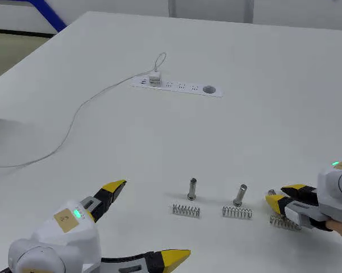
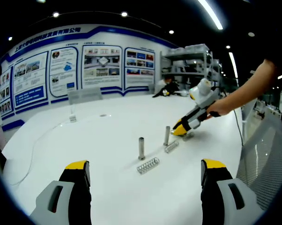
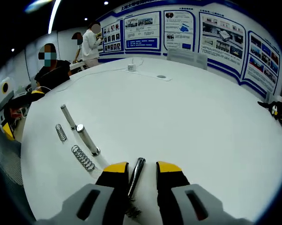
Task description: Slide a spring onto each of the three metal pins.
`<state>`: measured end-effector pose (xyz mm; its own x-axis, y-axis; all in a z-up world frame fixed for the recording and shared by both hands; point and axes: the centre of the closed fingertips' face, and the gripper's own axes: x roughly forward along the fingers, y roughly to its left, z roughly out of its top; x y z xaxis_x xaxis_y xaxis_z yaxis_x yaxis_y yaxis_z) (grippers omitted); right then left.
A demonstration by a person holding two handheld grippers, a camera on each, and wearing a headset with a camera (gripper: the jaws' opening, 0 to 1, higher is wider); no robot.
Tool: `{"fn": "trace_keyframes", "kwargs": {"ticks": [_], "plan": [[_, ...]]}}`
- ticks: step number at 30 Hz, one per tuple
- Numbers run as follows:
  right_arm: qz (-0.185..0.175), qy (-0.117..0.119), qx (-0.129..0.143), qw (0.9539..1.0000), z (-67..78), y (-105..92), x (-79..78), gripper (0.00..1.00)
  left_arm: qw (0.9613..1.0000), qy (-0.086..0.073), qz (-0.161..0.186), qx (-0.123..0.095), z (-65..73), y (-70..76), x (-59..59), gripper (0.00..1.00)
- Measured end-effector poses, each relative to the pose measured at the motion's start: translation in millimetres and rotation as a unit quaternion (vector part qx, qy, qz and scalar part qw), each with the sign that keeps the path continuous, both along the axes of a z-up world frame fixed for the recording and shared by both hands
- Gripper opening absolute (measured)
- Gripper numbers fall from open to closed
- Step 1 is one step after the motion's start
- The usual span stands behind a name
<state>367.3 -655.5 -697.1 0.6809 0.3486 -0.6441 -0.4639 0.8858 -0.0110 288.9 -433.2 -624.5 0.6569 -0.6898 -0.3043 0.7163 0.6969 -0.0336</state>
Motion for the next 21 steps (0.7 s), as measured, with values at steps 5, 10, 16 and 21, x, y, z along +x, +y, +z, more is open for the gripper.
{"fn": "trace_keyframes", "kwargs": {"ticks": [5, 10, 16, 21], "plan": [[-0.012, 0.003, -0.003, 0.9999, -1.8, 0.8, 1.7, 0.22, 1.0, 0.001, -0.001, -0.002, -0.2, -0.4, 0.0, 1.0], [-0.018, 0.01, -0.003, 0.9998, -2.4, 3.3, 3.2, 0.16, 1.0, 0.004, -0.001, -0.003, -1.1, -0.2, 0.5, 1.0], [-0.024, 0.02, -0.008, 0.9995, -3.0, 4.8, 2.8, 0.13, 1.0, 0.004, 0.004, -0.006, -0.5, 1.3, 1.8, 1.0], [-0.034, 0.032, -0.003, 0.9989, -2.8, 2.2, 2.1, 0.11, 1.0, 0.005, 0.002, -0.004, -1.7, 0.4, 0.8, 1.0]]}}
